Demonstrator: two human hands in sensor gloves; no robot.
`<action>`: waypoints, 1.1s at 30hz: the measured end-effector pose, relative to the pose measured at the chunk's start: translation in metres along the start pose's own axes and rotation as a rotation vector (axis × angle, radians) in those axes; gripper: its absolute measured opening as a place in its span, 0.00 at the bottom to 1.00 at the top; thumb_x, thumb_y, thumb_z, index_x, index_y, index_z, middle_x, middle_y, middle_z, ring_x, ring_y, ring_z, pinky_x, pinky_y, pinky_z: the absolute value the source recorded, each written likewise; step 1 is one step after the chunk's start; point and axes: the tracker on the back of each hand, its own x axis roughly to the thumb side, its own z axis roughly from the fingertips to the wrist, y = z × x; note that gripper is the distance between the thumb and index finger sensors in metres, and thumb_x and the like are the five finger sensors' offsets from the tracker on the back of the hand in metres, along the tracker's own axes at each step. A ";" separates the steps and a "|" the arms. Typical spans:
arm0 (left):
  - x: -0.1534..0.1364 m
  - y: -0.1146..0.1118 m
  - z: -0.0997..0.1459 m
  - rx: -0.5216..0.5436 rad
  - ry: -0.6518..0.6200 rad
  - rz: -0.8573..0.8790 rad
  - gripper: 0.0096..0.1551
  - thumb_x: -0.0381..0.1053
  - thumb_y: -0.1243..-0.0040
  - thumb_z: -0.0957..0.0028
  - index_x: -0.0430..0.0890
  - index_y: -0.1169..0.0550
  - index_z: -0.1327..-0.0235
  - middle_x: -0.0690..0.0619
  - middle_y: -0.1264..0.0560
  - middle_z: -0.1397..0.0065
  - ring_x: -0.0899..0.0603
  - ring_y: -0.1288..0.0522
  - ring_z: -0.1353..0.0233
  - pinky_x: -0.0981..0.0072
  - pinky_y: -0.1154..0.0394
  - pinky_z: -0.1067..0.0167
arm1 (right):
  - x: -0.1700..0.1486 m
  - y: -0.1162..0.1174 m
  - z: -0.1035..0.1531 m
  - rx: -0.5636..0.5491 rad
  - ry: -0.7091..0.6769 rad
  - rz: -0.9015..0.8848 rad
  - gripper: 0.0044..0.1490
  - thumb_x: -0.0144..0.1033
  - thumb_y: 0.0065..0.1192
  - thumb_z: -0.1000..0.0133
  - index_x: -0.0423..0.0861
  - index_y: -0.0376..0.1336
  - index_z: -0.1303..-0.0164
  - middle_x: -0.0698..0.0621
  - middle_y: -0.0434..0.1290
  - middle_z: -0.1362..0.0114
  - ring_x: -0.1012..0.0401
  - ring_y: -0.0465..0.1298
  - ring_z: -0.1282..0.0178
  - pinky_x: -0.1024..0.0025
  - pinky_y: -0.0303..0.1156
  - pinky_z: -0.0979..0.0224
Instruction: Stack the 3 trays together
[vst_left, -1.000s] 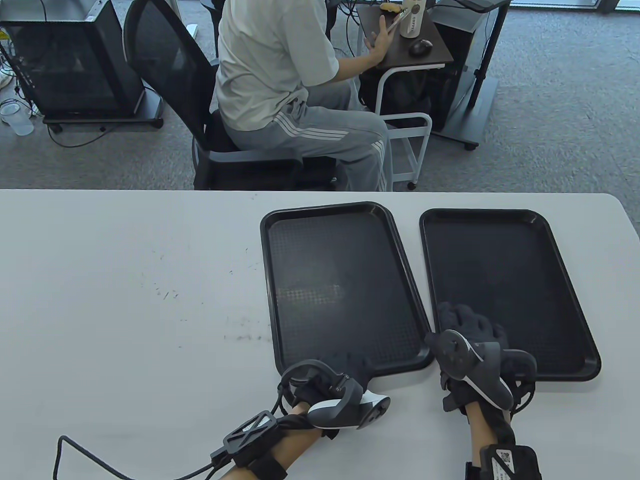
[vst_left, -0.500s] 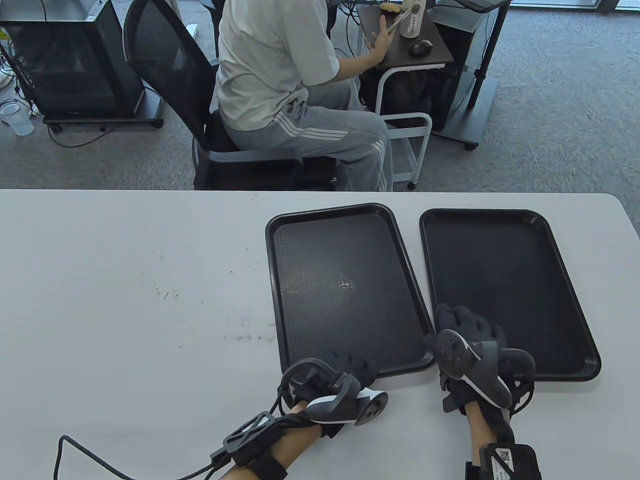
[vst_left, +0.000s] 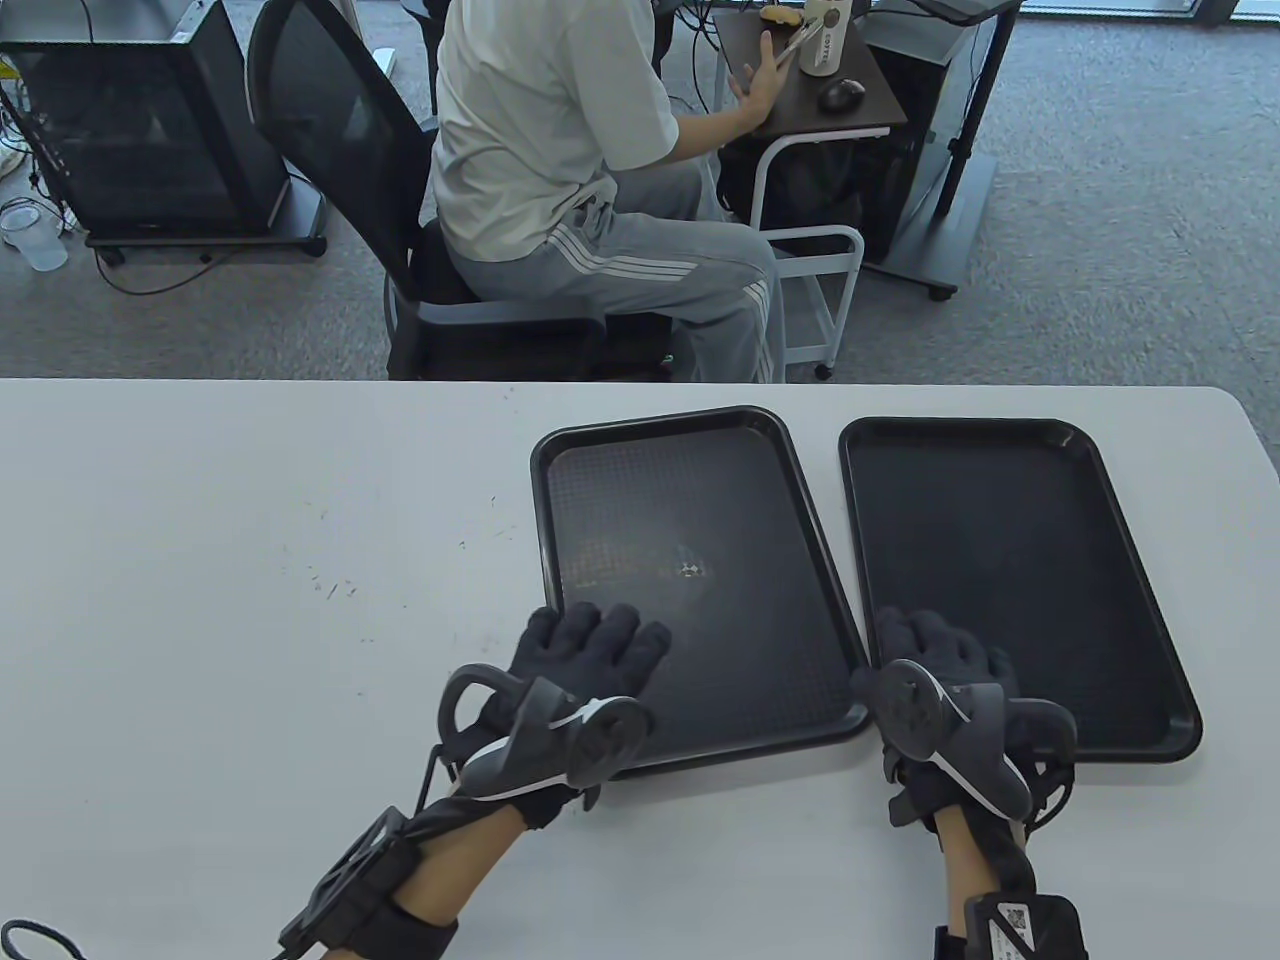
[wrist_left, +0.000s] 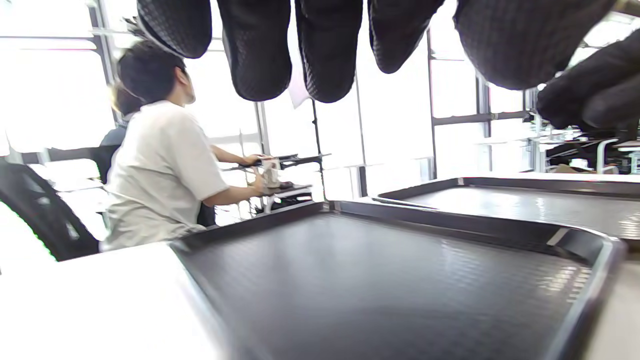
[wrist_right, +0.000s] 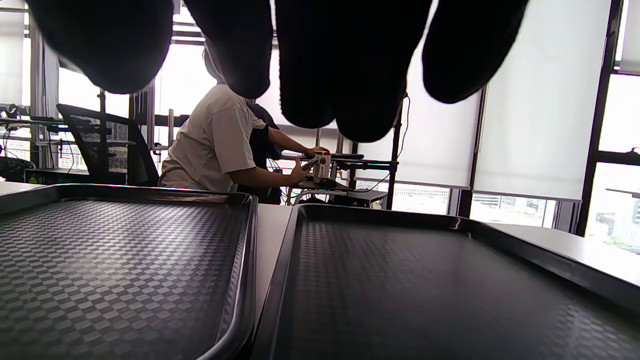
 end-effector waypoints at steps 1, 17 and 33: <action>-0.009 0.001 0.005 0.008 0.019 -0.009 0.46 0.68 0.37 0.56 0.61 0.32 0.20 0.54 0.30 0.15 0.35 0.30 0.16 0.36 0.38 0.22 | 0.000 0.000 0.000 0.005 0.002 0.001 0.40 0.63 0.61 0.53 0.61 0.61 0.29 0.49 0.73 0.22 0.49 0.77 0.27 0.42 0.70 0.29; -0.076 -0.045 0.043 -0.072 0.194 0.057 0.45 0.68 0.37 0.56 0.60 0.31 0.20 0.53 0.31 0.15 0.35 0.30 0.16 0.36 0.38 0.22 | -0.009 0.022 -0.003 0.189 0.035 0.085 0.41 0.63 0.62 0.53 0.61 0.60 0.29 0.48 0.71 0.20 0.47 0.74 0.25 0.41 0.68 0.28; -0.080 -0.056 0.039 -0.156 0.206 0.064 0.45 0.68 0.37 0.56 0.60 0.30 0.21 0.53 0.29 0.16 0.35 0.29 0.17 0.36 0.38 0.22 | -0.032 0.076 -0.006 0.611 0.084 0.135 0.44 0.60 0.71 0.56 0.60 0.61 0.29 0.48 0.69 0.18 0.45 0.71 0.22 0.39 0.66 0.27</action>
